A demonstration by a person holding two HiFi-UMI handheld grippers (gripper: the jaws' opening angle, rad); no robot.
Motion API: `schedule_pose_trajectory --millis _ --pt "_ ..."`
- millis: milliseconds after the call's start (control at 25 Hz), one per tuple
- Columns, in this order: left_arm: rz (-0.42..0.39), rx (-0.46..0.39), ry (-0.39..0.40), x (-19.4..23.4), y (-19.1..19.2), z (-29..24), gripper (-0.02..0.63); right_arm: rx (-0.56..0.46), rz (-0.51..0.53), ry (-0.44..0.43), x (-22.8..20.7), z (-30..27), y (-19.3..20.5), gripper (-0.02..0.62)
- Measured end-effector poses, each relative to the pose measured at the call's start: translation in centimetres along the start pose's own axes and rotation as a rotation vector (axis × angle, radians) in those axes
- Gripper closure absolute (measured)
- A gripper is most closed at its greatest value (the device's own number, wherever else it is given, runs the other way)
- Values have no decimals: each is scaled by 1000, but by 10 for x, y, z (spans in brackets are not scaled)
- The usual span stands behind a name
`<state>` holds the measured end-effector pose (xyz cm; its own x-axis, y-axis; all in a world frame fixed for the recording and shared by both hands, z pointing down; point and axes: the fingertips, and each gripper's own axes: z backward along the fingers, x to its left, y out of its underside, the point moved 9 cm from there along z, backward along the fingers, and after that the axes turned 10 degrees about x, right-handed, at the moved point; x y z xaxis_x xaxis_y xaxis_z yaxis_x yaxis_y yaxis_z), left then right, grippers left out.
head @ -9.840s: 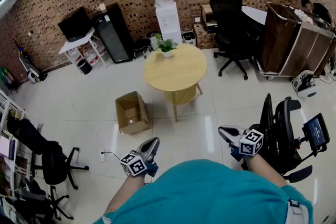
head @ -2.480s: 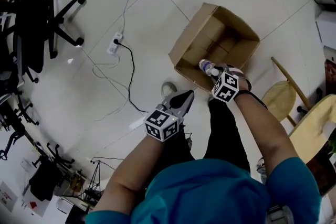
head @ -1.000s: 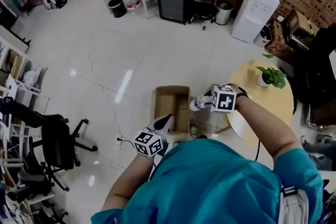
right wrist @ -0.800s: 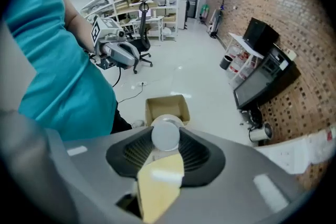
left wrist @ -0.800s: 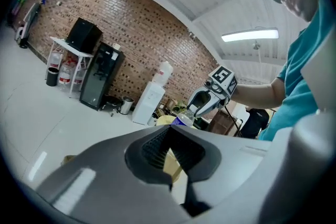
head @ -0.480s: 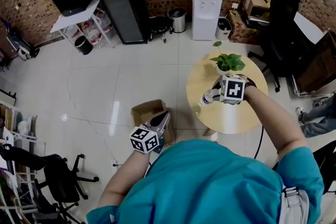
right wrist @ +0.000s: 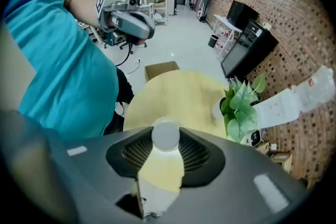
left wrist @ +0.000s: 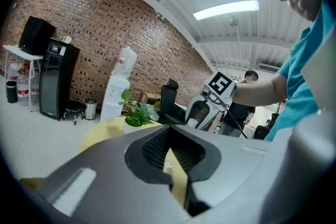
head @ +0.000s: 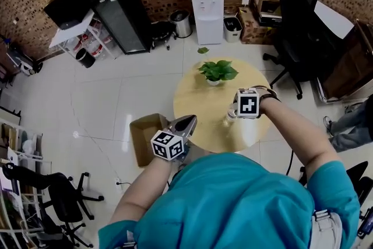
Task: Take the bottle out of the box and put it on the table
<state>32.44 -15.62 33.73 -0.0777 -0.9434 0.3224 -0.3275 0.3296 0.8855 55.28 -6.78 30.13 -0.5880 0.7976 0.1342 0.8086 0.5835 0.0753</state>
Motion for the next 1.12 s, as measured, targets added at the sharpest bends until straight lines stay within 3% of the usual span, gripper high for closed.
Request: schedule_pose_trajectory --millis 120,200,320,520,720,880,960,1120 --pt "-22 49 24 -13 2 -35 606 -6 -11 29 -8 -7 19 445" --pt "-35 83 47 -18 5 -54 606 -42 -46 -76 -2 -24 26 445" --pt "-53 120 92 -17 9 -78 606 -43 -81 -48 -11 -24 33 445" --pt "-64 166 163 -2 14 -113 606 -74 -139 -140 -11 -52 34 445" --pt "-83 212 241 6 21 -137 606 -38 -182 -16 -23 -46 41 442" --pt "-94 246 305 13 20 -142 606 -131 -247 -126 -14 -60 38 436" --pt "-99 256 336 15 17 -140 606 -150 -290 -125 -14 -59 38 427" --pt "-106 261 383 20 8 -131 606 -68 -353 -25 -14 -51 45 322"
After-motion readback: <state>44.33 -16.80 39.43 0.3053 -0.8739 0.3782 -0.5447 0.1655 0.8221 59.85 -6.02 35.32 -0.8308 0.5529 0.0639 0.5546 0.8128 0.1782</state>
